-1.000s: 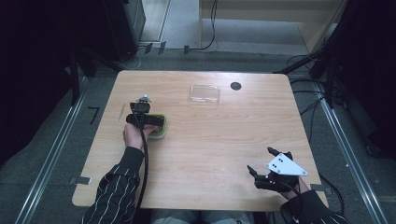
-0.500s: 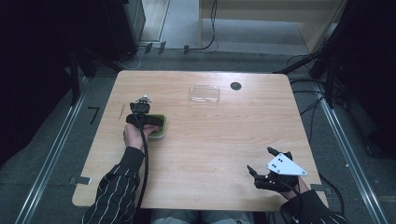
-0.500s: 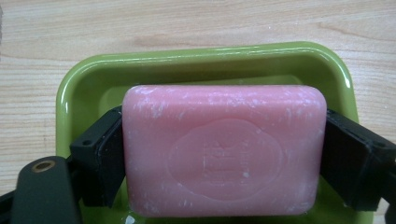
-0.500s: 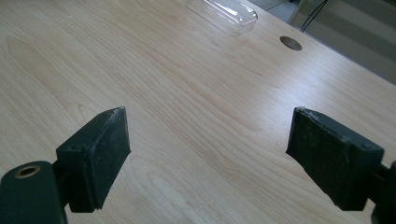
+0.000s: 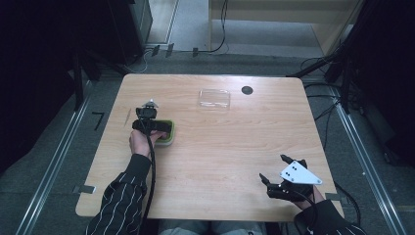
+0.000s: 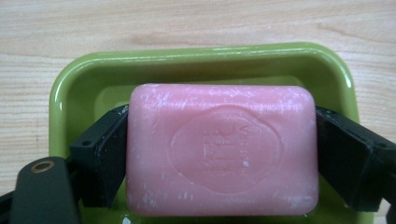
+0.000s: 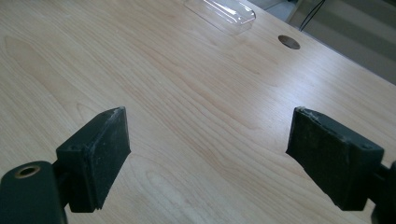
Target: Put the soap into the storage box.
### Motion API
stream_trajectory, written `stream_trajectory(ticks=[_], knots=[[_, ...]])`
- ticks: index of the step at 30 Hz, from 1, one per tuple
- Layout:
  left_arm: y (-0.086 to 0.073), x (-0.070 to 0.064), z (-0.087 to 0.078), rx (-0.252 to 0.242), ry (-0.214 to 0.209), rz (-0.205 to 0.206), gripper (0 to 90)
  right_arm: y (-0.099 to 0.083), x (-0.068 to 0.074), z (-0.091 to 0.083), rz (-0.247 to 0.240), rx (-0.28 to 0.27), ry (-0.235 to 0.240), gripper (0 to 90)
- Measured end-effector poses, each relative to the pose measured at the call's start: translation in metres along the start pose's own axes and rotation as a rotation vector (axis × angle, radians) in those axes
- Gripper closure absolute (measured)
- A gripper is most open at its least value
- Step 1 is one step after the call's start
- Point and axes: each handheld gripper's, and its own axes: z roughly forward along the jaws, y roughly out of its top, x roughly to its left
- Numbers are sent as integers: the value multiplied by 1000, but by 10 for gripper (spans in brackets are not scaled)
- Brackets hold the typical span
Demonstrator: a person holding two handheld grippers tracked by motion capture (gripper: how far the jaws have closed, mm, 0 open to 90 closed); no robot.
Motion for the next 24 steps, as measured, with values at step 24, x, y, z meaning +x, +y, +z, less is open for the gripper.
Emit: stream_trajectory(ticks=[24], knots=[[-10, 0, -31, 4, 22, 33, 6, 2, 2, 3, -18, 5, 8, 135]])
